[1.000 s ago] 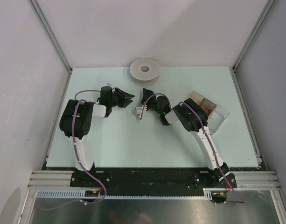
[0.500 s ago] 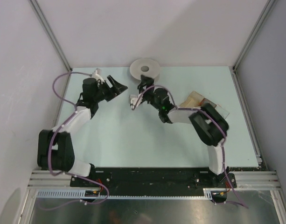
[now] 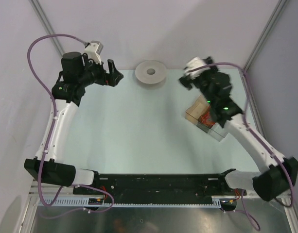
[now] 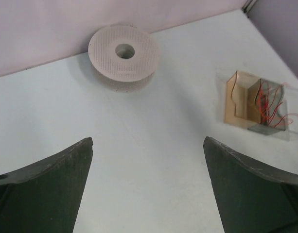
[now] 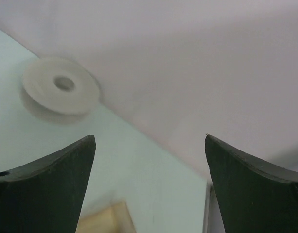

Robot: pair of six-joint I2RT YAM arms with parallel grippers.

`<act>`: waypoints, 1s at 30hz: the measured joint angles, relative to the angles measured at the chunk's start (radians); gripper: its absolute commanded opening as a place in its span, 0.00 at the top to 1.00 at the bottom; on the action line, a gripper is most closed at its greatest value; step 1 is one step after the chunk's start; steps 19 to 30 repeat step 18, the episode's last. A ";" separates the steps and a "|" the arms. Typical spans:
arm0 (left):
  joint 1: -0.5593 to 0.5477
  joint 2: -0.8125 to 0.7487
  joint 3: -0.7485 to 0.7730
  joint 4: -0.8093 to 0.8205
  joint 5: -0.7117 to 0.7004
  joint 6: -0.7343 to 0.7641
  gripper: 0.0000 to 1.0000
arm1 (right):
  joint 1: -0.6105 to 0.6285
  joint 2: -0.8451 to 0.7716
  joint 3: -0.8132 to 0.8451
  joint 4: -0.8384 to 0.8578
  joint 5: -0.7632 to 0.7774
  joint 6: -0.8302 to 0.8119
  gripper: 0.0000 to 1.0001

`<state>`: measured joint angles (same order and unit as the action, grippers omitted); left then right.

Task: Wrap the cables

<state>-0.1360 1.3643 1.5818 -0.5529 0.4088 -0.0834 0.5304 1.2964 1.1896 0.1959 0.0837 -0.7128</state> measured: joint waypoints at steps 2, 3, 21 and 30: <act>-0.003 -0.004 0.026 -0.056 -0.002 0.052 0.01 | -0.119 -0.079 0.000 -0.128 -0.011 0.119 0.01; -0.003 -0.007 0.023 -0.079 -0.003 0.070 0.01 | -0.179 -0.111 0.000 -0.187 -0.020 0.173 0.01; -0.011 -0.263 -0.406 -0.208 -0.107 0.145 0.01 | -0.518 -0.473 -0.224 -0.629 -0.218 0.529 0.01; -0.011 -0.263 -0.406 -0.208 -0.107 0.145 0.01 | -0.518 -0.473 -0.224 -0.629 -0.218 0.529 0.01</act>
